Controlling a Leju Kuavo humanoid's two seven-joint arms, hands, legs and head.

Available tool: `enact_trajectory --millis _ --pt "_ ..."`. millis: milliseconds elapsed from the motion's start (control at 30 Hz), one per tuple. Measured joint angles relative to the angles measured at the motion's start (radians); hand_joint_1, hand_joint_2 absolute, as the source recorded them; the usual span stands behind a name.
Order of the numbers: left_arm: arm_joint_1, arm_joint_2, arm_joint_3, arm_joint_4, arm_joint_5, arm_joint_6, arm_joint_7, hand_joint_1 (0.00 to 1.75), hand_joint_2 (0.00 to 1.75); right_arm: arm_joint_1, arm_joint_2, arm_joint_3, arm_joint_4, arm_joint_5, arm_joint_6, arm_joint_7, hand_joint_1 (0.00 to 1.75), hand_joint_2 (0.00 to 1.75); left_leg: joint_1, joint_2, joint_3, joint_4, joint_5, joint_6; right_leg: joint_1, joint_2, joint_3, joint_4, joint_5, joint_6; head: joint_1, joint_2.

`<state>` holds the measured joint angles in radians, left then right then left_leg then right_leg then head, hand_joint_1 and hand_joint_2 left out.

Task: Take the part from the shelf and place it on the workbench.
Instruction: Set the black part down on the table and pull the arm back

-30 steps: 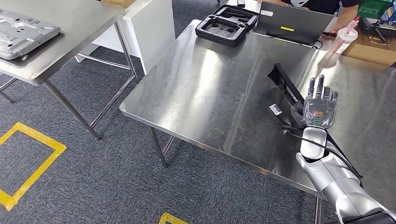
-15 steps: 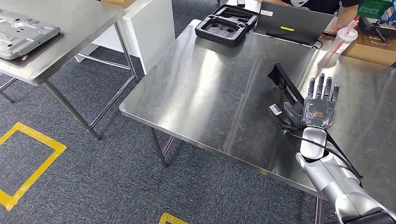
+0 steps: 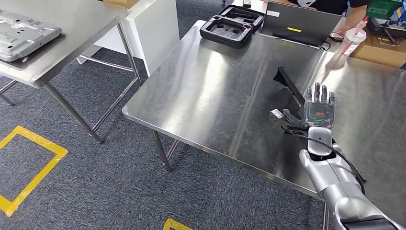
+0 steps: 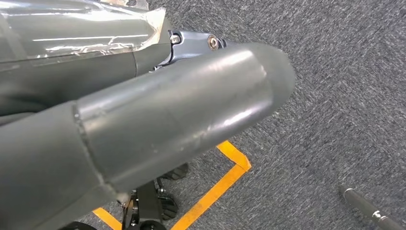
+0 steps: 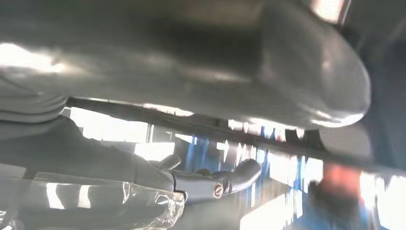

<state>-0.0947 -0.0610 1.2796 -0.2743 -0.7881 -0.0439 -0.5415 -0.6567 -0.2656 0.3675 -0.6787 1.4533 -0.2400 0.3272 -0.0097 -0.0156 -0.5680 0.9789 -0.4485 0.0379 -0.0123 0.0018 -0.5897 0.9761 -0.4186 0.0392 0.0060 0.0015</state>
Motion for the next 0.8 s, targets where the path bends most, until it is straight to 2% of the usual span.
enact_trajectory --millis 67,167,267,367,500,800 --pt "0.0 0.0 -0.001 0.0 -0.003 -0.002 0.005 0.0 0.0 0.003 0.044 -0.107 -0.001 -0.062 0.062 -0.1 0.0 0.0 0.0 -0.001 -0.001 0.0 0.0 0.0 0.0 0.0 0.001 0.0 0.0 0.0 0.0 0.0" --pt "0.001 0.001 -0.005 0.0 -0.01 -0.004 0.01 0.0 0.0 0.002 0.123 -0.207 -0.007 -0.1 0.08 -0.223 0.0 0.0 0.001 0.003 -0.002 0.0 0.0 0.0 0.0 0.003 0.002 0.001 0.0 0.0 0.0 0.0" --pt "-0.001 0.001 -0.01 0.0 -0.013 -0.004 0.013 0.0 0.0 -0.01 0.203 -0.229 -0.017 -0.102 0.081 -0.241 0.0 0.0 0.002 0.009 0.001 0.0 0.0 0.0 0.0 0.008 0.001 0.001 0.001 0.0 0.0 0.0" --pt "-0.003 0.0 -0.015 0.0 -0.017 -0.004 0.013 0.0 0.0 -0.027 0.26 -0.228 -0.029 -0.115 0.088 -0.231 0.0 0.0 0.001 0.007 0.002 0.0 0.0 -0.001 0.001 0.007 -0.001 0.0 0.0 -0.001 0.0 0.0" --pt "-0.001 0.0 -0.018 0.0 -0.022 0.0 0.015 0.0 0.0 -0.033 0.29 -0.224 -0.067 -0.139 0.101 -0.207 0.0 0.0 0.001 0.005 0.001 0.0 0.0 -0.001 0.001 0.006 0.0 0.001 0.0 -0.001 0.0 0.0" --pt "-0.001 -0.002 -0.028 0.0 -0.03 0.001 0.018 0.0 0.0 -0.011 0.292 -0.222 -0.158 -0.143 0.116 -0.185 0.0 0.0 0.0 0.007 0.0 0.0 0.0 -0.001 0.0 0.006 0.001 0.0 0.0 0.0 0.0 0.0"
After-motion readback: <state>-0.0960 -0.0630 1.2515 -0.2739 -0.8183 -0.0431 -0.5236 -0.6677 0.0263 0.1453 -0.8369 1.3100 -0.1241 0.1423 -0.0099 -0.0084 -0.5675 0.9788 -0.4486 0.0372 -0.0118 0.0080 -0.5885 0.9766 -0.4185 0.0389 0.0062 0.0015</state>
